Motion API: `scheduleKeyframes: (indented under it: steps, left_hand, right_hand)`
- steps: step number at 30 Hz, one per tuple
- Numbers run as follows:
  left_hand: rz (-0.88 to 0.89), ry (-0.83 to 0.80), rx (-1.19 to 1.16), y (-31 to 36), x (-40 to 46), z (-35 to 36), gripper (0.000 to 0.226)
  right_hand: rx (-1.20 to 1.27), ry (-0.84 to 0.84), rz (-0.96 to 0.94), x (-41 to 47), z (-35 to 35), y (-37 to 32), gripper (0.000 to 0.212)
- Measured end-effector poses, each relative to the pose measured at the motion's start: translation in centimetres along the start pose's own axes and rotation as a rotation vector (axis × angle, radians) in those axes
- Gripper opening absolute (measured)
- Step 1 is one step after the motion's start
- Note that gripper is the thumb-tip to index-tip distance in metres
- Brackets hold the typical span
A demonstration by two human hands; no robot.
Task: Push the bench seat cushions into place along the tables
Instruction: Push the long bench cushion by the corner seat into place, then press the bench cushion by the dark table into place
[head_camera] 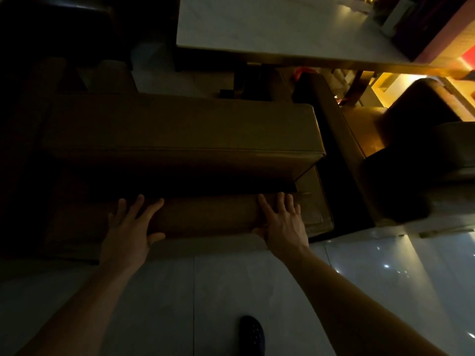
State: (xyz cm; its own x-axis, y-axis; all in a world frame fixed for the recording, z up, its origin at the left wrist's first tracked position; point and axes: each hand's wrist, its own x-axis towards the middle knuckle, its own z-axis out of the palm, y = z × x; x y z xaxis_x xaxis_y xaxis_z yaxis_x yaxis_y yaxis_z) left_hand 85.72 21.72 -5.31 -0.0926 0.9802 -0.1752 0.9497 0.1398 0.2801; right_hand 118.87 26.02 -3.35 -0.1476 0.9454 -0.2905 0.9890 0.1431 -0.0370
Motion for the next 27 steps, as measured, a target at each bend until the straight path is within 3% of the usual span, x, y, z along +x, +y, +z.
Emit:
scheduleKeyframes:
  steps: [6, 14, 19, 27]
  left_hand:
    - [-0.006, -0.020, 0.002, 0.0, -0.1, -0.2, 0.078]
    - [-0.012, -0.063, 0.061, 0.8, -1.2, -3.5, 0.076]
    - [-0.016, -0.044, 0.035, 0.1, -4.1, -6.0, 0.083]
    - [-0.011, -0.025, -0.046, -6.0, -10.0, -13.0, 0.085]
  right_hand:
    - [-0.025, 0.008, 0.001, 0.0, 0.1, -0.2, 0.090]
    - [0.055, -0.112, 0.017, -0.2, -2.8, -1.5, 0.093]
    - [0.113, -0.131, -0.109, -2.1, -4.9, -5.7, 0.094]
    - [0.108, -0.168, -0.142, -6.6, -7.8, -15.6, 0.093]
